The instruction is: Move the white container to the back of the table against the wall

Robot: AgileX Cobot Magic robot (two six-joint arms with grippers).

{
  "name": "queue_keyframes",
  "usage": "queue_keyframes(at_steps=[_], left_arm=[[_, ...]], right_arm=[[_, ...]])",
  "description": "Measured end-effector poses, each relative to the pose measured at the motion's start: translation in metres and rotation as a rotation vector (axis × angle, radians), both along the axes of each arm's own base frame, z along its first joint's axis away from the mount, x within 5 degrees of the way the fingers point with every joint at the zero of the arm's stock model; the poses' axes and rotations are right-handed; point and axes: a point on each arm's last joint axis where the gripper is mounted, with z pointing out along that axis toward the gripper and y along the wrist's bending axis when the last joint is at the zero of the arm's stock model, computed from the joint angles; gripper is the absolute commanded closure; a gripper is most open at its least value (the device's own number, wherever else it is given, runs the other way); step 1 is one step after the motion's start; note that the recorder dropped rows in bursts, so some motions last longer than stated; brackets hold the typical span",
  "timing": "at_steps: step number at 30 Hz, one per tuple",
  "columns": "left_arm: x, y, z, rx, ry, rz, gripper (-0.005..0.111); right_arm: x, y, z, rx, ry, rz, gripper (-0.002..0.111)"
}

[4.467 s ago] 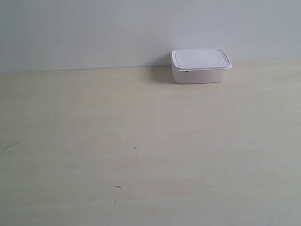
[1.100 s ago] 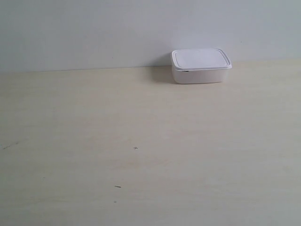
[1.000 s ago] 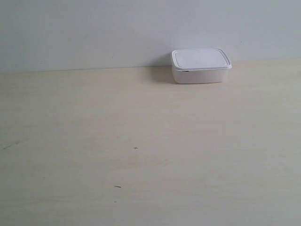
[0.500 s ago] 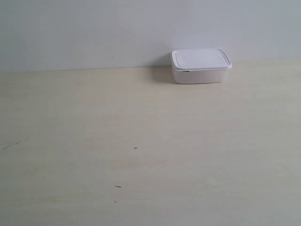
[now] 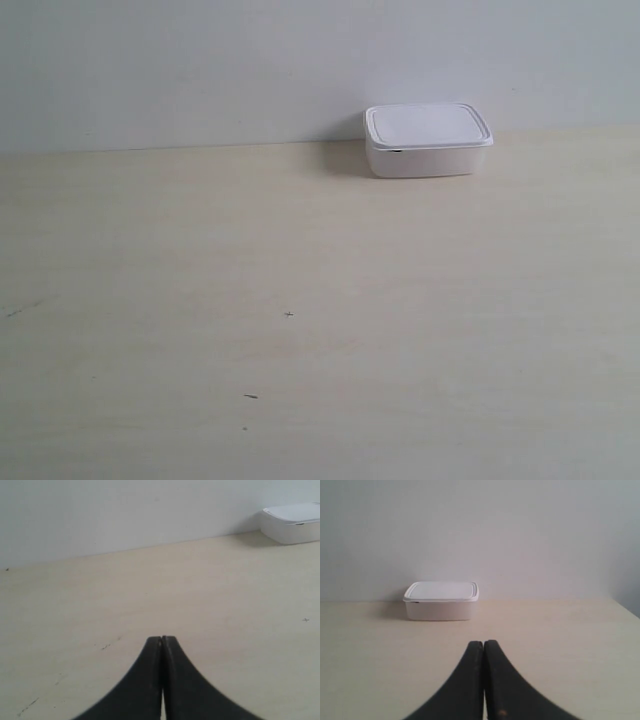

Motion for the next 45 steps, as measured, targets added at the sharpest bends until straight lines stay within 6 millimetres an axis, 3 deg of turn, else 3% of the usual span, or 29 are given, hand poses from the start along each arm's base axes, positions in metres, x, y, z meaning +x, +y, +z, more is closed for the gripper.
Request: queue_keyframes(at_steps=[45], left_arm=[[0.0000,0.0008,0.0000,0.000,0.000,0.015,0.107]], right_arm=[[-0.0002,0.0000,-0.0024,-0.001,0.027,0.000,0.108]])
